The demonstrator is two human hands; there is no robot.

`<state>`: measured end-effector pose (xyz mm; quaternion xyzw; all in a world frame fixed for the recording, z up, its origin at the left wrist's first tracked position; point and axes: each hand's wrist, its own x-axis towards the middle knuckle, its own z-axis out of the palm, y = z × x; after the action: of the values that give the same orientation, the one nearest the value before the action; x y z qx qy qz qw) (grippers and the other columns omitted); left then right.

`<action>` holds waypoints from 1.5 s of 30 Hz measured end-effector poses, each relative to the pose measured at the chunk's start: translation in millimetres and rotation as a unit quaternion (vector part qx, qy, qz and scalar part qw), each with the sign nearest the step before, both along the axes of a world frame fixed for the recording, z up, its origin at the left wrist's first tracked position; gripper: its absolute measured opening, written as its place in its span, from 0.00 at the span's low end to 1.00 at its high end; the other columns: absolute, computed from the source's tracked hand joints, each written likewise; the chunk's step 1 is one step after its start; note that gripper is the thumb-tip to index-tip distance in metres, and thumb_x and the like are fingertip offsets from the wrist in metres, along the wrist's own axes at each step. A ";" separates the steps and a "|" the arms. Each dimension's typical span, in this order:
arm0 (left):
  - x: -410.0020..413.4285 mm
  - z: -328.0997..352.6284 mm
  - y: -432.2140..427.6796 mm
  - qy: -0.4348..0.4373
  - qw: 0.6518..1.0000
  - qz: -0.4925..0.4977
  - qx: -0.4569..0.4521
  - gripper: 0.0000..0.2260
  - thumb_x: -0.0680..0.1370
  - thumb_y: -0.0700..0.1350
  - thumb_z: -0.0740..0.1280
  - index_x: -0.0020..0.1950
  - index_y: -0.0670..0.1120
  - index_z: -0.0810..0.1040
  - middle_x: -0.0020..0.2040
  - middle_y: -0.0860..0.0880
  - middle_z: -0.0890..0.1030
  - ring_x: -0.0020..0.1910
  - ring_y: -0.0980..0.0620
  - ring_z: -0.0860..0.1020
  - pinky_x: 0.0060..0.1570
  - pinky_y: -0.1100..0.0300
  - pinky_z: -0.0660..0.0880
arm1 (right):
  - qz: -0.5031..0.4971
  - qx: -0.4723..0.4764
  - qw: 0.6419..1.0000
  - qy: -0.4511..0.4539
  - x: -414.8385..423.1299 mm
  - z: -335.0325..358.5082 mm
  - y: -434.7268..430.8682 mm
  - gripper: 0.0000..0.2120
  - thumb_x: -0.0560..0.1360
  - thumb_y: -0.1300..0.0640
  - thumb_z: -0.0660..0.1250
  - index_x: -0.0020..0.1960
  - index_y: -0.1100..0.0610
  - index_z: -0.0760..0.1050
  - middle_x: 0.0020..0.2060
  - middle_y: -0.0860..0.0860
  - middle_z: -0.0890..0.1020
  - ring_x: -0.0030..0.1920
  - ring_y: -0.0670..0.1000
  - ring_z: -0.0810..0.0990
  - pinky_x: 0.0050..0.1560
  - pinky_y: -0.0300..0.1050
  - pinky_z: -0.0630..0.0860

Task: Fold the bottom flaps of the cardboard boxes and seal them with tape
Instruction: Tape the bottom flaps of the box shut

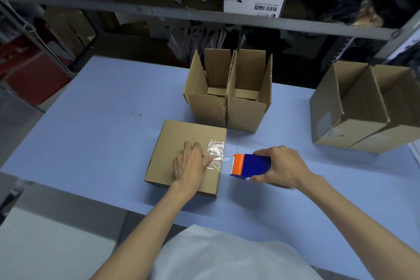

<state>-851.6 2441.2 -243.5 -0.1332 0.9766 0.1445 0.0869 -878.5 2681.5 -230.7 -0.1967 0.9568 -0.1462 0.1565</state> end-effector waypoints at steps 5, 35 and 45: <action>-9.7 -6.9 -9.0 0.069 0.996 -0.021 0.054 0.29 0.71 0.47 0.76 0.68 0.52 0.67 0.56 0.47 0.70 0.52 0.45 0.73 0.43 0.58 0.68 | 0.006 0.016 1.000 -0.010 -5.6 -1.8 -5.3 0.37 0.62 0.32 0.72 0.66 0.48 0.72 0.54 0.45 0.82 0.52 0.48 0.79 0.40 0.37 0.70; -25.9 1.2 0.2 0.049 0.956 -0.260 0.124 0.25 0.75 0.35 0.62 0.70 0.53 0.71 0.53 0.48 0.70 0.53 0.47 0.71 0.49 0.57 0.70 | -0.042 0.106 0.988 0.108 26.2 -62.6 -20.5 0.36 0.71 0.75 0.60 0.75 0.67 0.50 0.51 0.66 0.74 0.47 0.62 0.74 0.45 0.53 0.73; -75.5 -13.3 10.9 -0.030 0.964 -0.243 -0.100 0.29 0.70 0.61 0.66 0.65 0.46 0.69 0.61 0.45 0.72 0.60 0.42 0.69 0.65 0.47 0.62 | -0.135 0.010 0.980 0.143 43.4 -72.8 -28.7 0.31 0.66 0.68 0.74 0.67 0.69 0.70 0.53 0.69 0.76 0.48 0.68 0.77 0.41 0.55 0.78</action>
<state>-927.1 2452.1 -256.8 0.0964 0.9861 0.0162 0.1347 -835.2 2652.8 -303.6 -0.0834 0.9885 -0.1265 -0.0011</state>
